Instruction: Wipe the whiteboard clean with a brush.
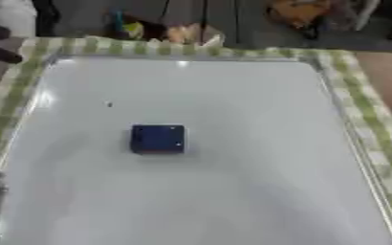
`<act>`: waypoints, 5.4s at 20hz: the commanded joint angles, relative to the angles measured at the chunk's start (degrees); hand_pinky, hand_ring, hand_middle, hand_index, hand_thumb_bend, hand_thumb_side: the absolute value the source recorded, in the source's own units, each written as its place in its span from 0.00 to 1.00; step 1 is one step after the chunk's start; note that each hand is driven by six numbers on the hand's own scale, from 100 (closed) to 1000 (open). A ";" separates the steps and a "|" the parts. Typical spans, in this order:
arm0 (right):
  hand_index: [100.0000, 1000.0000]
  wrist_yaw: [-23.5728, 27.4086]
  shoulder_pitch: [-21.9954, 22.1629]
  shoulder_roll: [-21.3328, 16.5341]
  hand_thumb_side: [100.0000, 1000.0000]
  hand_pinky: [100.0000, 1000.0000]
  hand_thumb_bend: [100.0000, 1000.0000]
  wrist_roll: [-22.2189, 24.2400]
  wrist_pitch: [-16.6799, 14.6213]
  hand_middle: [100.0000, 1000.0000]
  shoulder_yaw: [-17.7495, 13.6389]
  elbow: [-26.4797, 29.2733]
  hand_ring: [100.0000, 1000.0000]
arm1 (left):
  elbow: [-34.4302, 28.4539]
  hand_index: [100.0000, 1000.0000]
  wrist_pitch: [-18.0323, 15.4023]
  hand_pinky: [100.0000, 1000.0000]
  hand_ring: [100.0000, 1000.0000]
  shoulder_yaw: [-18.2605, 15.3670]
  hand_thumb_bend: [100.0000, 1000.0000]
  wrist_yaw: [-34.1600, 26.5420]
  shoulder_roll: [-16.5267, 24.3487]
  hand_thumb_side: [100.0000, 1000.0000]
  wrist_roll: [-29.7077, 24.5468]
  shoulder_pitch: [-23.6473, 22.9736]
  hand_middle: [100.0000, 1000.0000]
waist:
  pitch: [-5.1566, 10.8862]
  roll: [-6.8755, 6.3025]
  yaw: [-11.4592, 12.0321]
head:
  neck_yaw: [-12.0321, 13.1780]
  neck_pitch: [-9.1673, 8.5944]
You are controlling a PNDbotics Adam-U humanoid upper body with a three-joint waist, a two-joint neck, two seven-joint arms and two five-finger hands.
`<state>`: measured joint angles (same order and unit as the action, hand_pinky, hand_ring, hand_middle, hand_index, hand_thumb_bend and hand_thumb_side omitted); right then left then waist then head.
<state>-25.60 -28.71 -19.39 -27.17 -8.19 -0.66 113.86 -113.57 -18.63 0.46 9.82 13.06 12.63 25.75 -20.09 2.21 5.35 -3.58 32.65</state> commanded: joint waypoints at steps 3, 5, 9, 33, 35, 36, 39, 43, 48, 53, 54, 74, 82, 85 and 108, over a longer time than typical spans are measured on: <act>0.82 0.20 -0.80 -1.16 1.00 0.79 0.00 0.01 -0.05 0.69 -0.24 0.73 0.91 | -1.02 0.80 0.06 0.48 0.63 -0.09 0.00 0.01 1.22 0.98 -0.25 0.70 0.60 | 1.25 -0.08 -0.01 | -0.06 -0.01; 0.82 0.18 -0.93 -1.32 1.00 0.79 0.00 0.07 -0.03 0.69 -0.23 0.73 0.91 | -1.02 0.81 0.15 0.48 0.64 -0.07 0.00 0.08 1.40 0.98 -0.31 0.74 0.60 | 1.25 -0.04 -0.01 | -0.11 0.34; 0.82 0.11 -1.22 -1.84 1.00 0.79 0.00 0.28 0.08 0.69 -0.16 0.73 0.91 | -1.02 0.82 1.02 0.49 0.64 -0.33 0.00 0.90 2.62 0.98 -0.68 1.53 0.61 | 1.35 -0.11 0.04 | 0.07 1.35; 0.82 0.57 -0.75 -1.46 1.00 0.79 0.00 1.51 0.45 0.69 0.53 0.73 0.91 | 17.29 0.87 12.40 0.50 0.65 7.75 0.00 35.92 15.23 0.85 -34.01 21.39 0.66 | 1.81 -0.59 -1.25 | 1.00 0.30; 0.82 0.65 -0.74 -1.40 1.00 0.79 0.00 1.59 0.50 0.69 0.59 0.73 0.91 | 19.63 0.89 11.32 0.53 0.68 8.41 0.00 39.05 15.00 0.88 -36.17 22.52 0.68 | 1.83 -0.60 -1.36 | 1.00 0.01; 0.82 0.66 -0.73 -1.38 1.00 0.80 0.00 1.71 0.49 0.68 0.65 0.73 0.91 | 20.95 0.89 10.90 0.53 0.69 8.83 0.00 40.54 14.91 0.90 -37.27 23.12 0.67 | 1.85 -0.62 -1.41 | 1.03 -0.08; 0.82 0.65 -0.65 -1.29 1.00 0.80 0.00 2.20 0.55 0.68 0.74 0.73 0.90 | 24.82 0.90 10.53 0.53 0.70 10.34 0.00 43.39 14.44 0.94 -38.47 24.56 0.67 | 1.91 -0.67 -1.50 | 1.12 -0.31; 0.82 0.82 -0.70 -1.15 1.00 0.80 0.00 2.33 0.62 0.68 0.81 0.73 0.90 | 28.96 0.92 9.19 0.54 0.73 12.69 0.00 45.64 13.74 0.98 -39.39 25.75 0.70 | 1.96 -0.76 -1.61 | 1.26 -0.68; 0.82 0.98 -0.68 -1.03 1.00 0.80 0.00 2.29 0.67 0.67 0.90 0.73 0.90 | 31.01 0.95 5.84 0.57 0.76 14.34 0.13 45.92 13.25 1.00 -42.39 26.34 0.75 | 1.93 -0.88 -1.70 | 1.31 -0.78; 0.82 1.09 -0.68 -0.96 1.00 0.80 0.00 2.16 0.79 0.67 0.96 0.73 0.90 | 31.39 0.99 4.66 0.58 0.79 14.58 0.32 44.71 13.09 1.00 -46.72 26.65 0.77 | 1.92 -0.90 -1.70 | 1.22 -0.78; 0.82 1.12 -0.66 -0.94 1.00 0.80 0.00 2.12 0.88 0.67 0.97 0.73 0.90 | 31.33 0.99 4.73 0.59 0.79 14.56 0.34 44.39 13.06 1.00 -47.58 26.67 0.78 | 1.93 -0.90 -1.67 | 1.17 -0.70; 0.82 1.40 -0.59 -0.70 1.00 0.80 0.00 2.01 1.14 0.67 1.16 0.73 0.90 | 31.29 1.00 2.72 0.60 0.81 17.77 0.58 43.13 12.69 0.98 -58.00 25.72 0.81 | 1.80 -0.94 -1.59 | 1.04 -0.27; 0.82 1.55 -0.43 -0.36 1.00 0.80 0.00 2.01 1.15 0.66 1.13 0.73 0.90 | 32.38 0.96 3.89 0.55 0.78 18.38 0.56 45.19 12.12 0.99 -55.94 25.33 0.78 | 1.59 -0.93 -1.59 | 1.03 -0.28; 0.82 1.58 -0.37 -0.34 1.00 0.80 0.00 1.89 1.17 0.66 1.07 0.73 0.90 | 33.49 0.95 5.44 0.51 0.75 18.33 0.56 46.91 11.73 0.98 -53.02 24.92 0.74 | 1.45 -0.89 -1.67 | 0.92 -0.28; 0.83 1.98 0.01 0.03 1.00 0.81 0.00 1.29 1.41 0.65 1.02 0.73 0.91 | 37.49 0.89 3.42 0.43 0.69 20.20 0.51 50.05 10.85 0.88 -44.62 24.18 0.72 | 0.97 -0.87 -1.76 | 1.30 -0.78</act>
<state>-24.09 -28.23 -18.90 -25.82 -6.81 0.72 113.86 -76.29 -15.21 19.92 59.44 23.65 -32.38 49.50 -20.06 1.38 3.71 -2.45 32.58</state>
